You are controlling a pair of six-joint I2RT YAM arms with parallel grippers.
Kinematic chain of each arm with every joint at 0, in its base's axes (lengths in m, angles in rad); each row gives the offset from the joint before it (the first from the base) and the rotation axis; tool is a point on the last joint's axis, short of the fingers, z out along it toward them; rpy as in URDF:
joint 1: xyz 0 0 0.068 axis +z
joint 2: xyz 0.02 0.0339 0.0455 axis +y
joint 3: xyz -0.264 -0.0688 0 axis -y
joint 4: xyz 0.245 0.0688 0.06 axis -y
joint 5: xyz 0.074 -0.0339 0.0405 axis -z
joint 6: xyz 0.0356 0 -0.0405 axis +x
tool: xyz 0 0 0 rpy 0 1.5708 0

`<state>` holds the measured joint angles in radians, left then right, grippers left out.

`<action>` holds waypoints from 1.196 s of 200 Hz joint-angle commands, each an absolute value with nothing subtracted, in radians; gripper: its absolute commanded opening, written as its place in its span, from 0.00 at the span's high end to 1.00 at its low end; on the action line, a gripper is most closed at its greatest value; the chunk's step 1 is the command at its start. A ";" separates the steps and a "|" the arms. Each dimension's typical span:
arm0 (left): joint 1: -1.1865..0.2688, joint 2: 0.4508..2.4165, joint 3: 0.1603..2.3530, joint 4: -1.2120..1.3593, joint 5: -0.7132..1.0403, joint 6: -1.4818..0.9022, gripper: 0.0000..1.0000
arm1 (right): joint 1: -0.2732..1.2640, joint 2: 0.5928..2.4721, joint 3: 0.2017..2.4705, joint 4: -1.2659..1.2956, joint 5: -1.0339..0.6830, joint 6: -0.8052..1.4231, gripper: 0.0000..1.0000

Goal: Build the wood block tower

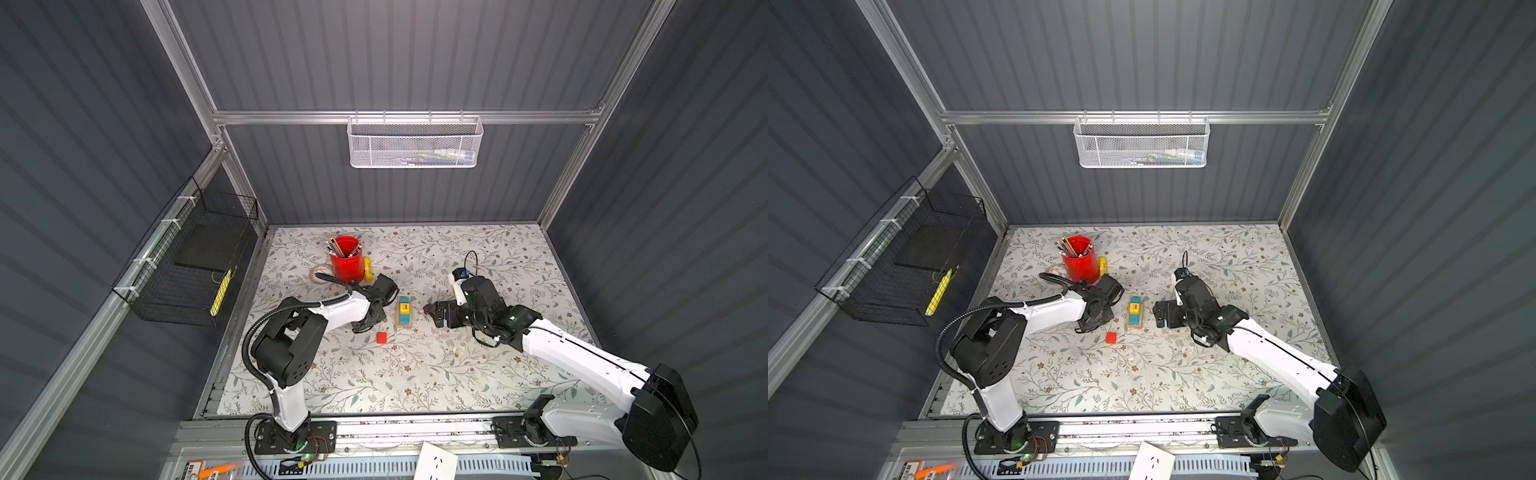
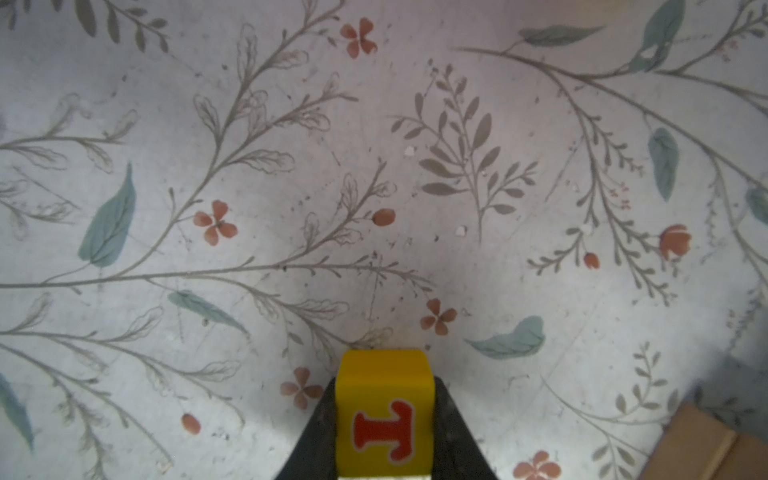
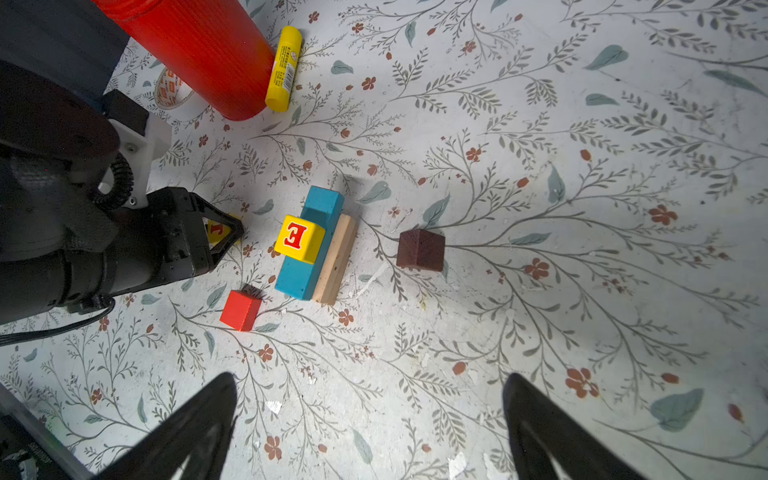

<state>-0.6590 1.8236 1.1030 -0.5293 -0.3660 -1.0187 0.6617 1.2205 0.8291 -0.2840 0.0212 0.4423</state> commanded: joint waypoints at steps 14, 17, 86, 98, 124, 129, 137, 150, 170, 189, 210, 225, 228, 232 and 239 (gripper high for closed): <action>-0.653 1.784 1.079 -0.571 -0.333 -0.947 0.76 | 0.658 1.233 0.853 -0.284 0.003 0.445 0.01; -0.653 1.781 1.080 -0.572 -0.334 -0.942 0.76 | 0.658 1.233 0.855 -0.286 0.003 0.443 0.01; -0.671 1.614 1.106 -0.663 -0.315 -0.840 0.89 | 0.634 1.236 0.884 -0.343 -0.008 0.467 0.01; -0.684 1.589 1.119 -0.678 -0.298 -0.824 0.90 | 0.626 1.229 0.885 -0.353 -0.012 0.470 0.01; -0.740 1.568 1.177 -0.737 -0.286 -0.804 0.92 | 0.610 1.215 0.881 -0.379 -0.012 0.491 0.01; -0.749 1.567 1.193 -0.750 -0.286 -0.801 0.92 | 0.606 1.211 0.878 -0.379 -0.014 0.497 0.01; -0.769 1.570 1.219 -0.770 -0.283 -0.799 0.92 | 0.601 1.206 0.869 -0.376 -0.018 0.507 0.01; -0.799 1.583 1.268 -0.797 -0.270 -0.792 0.93 | 0.590 1.203 0.858 -0.373 -0.018 0.530 0.01; -0.839 1.619 1.339 -0.817 -0.238 -0.779 0.93 | 0.572 1.203 0.838 -0.362 -0.025 0.557 0.01; -0.861 1.661 1.399 -0.834 -0.221 -0.770 0.94 | 0.559 1.201 0.820 -0.350 -0.026 0.568 0.01; -0.874 1.715 1.484 -0.865 -0.233 -0.757 0.94 | 0.539 1.200 0.801 -0.340 -0.036 0.588 0.01; -0.875 1.763 1.531 -0.894 -0.242 -0.744 0.94 | 0.528 1.198 0.783 -0.327 -0.040 0.596 0.01; -0.877 1.771 1.541 -0.899 -0.247 -0.742 0.94 | 0.525 1.198 0.781 -0.328 -0.042 0.598 0.01; -0.877 1.782 1.550 -0.903 -0.250 -0.739 0.94 | 0.520 1.197 0.779 -0.326 -0.046 0.600 0.01; -0.877 1.799 1.563 -0.904 -0.253 -0.735 0.93 | 0.512 1.197 0.773 -0.321 -0.053 0.604 0.01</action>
